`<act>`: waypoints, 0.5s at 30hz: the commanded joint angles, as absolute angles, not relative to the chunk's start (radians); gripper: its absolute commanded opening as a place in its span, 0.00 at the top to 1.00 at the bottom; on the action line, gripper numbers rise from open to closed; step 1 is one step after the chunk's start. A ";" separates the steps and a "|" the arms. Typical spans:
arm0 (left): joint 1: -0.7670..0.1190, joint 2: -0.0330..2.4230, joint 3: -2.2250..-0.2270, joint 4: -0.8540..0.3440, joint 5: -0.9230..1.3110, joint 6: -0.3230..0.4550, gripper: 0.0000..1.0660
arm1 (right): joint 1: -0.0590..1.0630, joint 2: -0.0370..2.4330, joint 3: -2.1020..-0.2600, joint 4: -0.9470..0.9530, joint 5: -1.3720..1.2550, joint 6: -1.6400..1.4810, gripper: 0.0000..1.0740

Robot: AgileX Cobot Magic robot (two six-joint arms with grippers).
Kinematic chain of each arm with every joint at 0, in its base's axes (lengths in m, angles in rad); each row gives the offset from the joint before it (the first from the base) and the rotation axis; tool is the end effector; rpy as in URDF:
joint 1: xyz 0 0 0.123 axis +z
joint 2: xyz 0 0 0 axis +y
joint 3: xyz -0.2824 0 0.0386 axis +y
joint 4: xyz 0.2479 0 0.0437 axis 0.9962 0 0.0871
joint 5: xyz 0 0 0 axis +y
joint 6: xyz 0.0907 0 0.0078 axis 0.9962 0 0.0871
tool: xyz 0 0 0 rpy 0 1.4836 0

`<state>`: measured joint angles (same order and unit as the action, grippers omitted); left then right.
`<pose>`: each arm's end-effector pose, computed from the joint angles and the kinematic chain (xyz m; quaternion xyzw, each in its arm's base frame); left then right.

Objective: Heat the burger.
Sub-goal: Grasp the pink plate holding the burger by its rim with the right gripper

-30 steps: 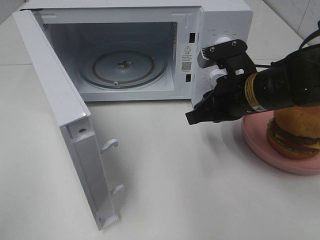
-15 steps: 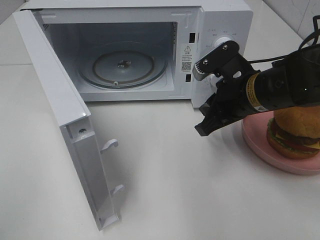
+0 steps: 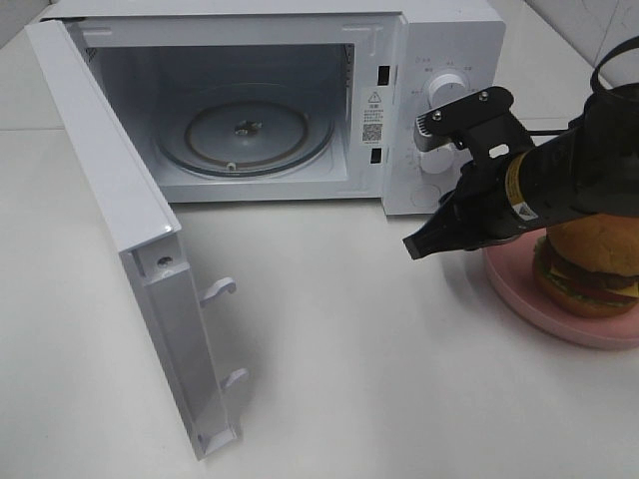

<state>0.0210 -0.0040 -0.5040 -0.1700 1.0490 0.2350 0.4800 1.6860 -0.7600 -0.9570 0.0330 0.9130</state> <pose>-0.0058 -0.0135 0.2802 0.0933 0.8398 -0.0167 0.5345 0.2799 0.1428 0.1583 -0.2380 0.9063 0.0632 0.3434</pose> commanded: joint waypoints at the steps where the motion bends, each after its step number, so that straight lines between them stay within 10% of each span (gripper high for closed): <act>1: 0.023 -0.022 -0.504 -0.172 1.042 0.238 1.00 | 0.476 1.680 -0.769 -0.711 0.096 0.660 0.86; 15: 0.023 -0.022 -0.504 -0.172 1.042 0.238 1.00 | 0.476 1.680 -0.882 0.176 0.396 -0.195 0.86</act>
